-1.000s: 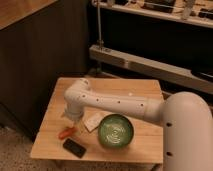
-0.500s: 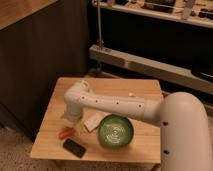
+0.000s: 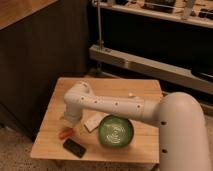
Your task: Place the pepper in the ceramic bowl
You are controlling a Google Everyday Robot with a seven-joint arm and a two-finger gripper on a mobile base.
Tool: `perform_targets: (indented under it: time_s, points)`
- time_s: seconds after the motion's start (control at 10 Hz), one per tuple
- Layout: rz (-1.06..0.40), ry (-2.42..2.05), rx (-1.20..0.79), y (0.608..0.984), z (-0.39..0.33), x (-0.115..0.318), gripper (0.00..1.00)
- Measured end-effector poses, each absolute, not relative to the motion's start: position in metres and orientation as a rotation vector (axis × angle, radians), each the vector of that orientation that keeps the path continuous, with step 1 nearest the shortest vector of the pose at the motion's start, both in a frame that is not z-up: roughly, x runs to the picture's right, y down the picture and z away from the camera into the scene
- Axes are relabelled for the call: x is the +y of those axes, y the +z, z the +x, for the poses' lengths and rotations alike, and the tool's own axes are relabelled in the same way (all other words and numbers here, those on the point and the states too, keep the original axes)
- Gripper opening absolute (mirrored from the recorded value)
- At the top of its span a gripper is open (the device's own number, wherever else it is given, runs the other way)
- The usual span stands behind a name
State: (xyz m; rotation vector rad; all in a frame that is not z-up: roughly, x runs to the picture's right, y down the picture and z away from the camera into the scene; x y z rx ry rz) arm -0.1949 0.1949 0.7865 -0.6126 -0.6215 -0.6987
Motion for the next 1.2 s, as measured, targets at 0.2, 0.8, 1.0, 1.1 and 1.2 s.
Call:
perform_targets:
  time_s: [0.2,0.8,1.0,1.1,1.2]
  points:
    - [-0.613,-0.699,-0.629,0.788,-0.197,0.197,0.8]
    - [-0.612,-0.704,-0.651,0.795,-0.202,0.205,0.8]
    - [-0.611,-0.709,-0.656,0.797,-0.204,0.207,0.8]
    - [-0.611,-0.71,-0.661,0.798,-0.205,0.209,0.8]
    - [-0.611,-0.71,-0.665,0.799,-0.206,0.211,0.8]
